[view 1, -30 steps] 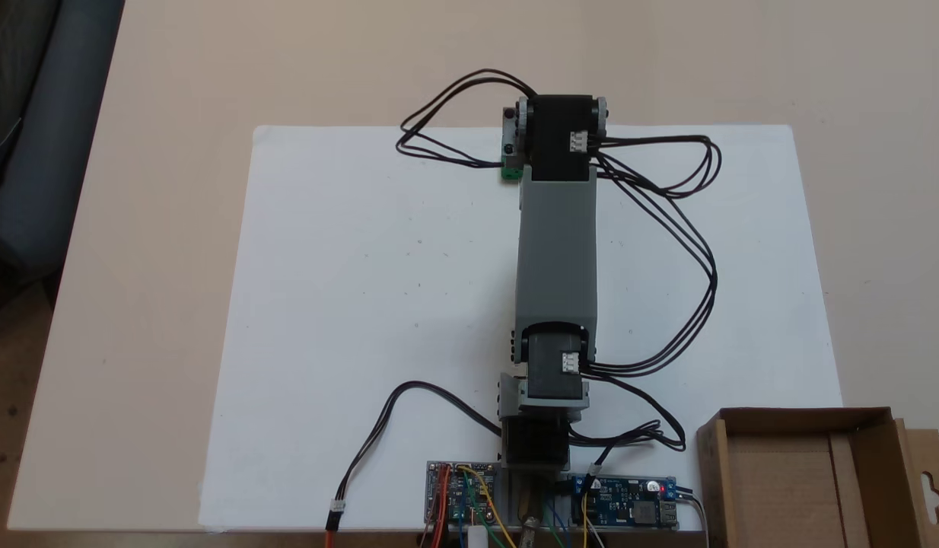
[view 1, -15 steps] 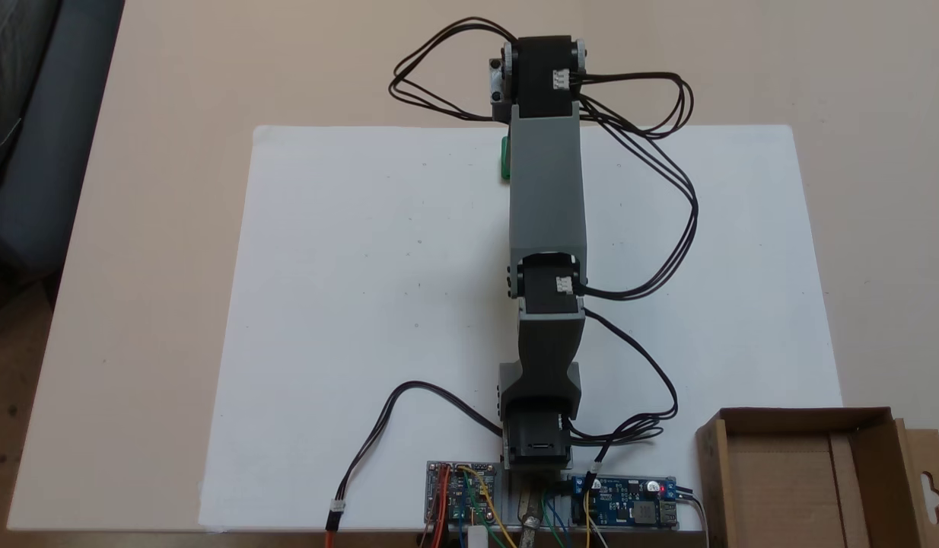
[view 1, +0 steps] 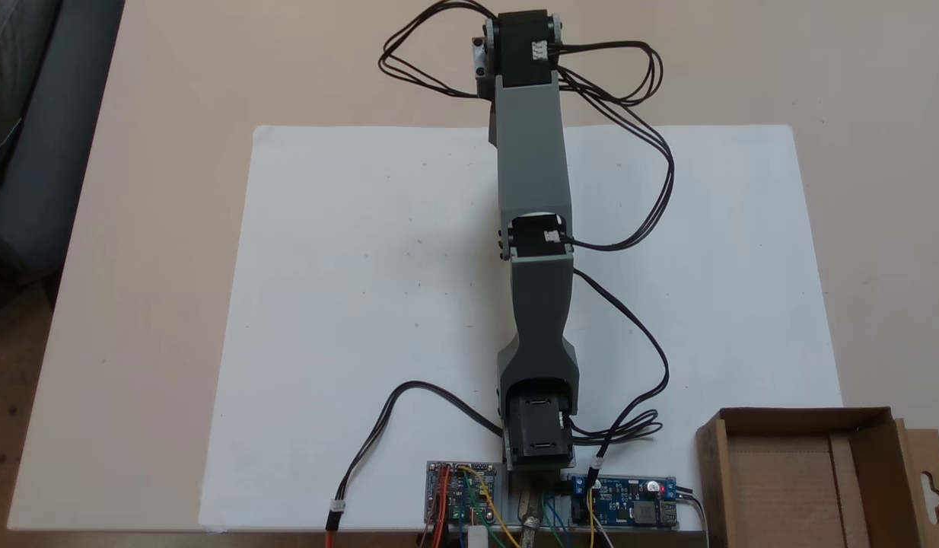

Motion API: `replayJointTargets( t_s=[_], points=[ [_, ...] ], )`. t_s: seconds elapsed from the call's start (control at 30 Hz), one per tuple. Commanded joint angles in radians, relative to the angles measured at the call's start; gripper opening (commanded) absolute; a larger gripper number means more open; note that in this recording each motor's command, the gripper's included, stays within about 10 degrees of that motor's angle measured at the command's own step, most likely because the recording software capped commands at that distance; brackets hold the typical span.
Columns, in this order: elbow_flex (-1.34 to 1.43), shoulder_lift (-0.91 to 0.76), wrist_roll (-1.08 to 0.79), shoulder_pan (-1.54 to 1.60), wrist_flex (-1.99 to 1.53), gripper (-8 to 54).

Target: Grasp a green dice and put it in the bin.

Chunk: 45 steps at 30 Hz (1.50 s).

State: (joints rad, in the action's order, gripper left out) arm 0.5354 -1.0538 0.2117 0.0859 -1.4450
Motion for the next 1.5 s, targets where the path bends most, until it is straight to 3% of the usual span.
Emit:
replayJointTargets(
  t_s=[0.0,0.37,1.47],
  points=[
    [-0.051,0.0,0.06,0.002,-0.175,41.2],
    [-0.083,0.114,0.058,0.0,-0.175,41.3],
    [-0.094,0.225,0.066,-0.026,-0.048,41.3]
  ],
)
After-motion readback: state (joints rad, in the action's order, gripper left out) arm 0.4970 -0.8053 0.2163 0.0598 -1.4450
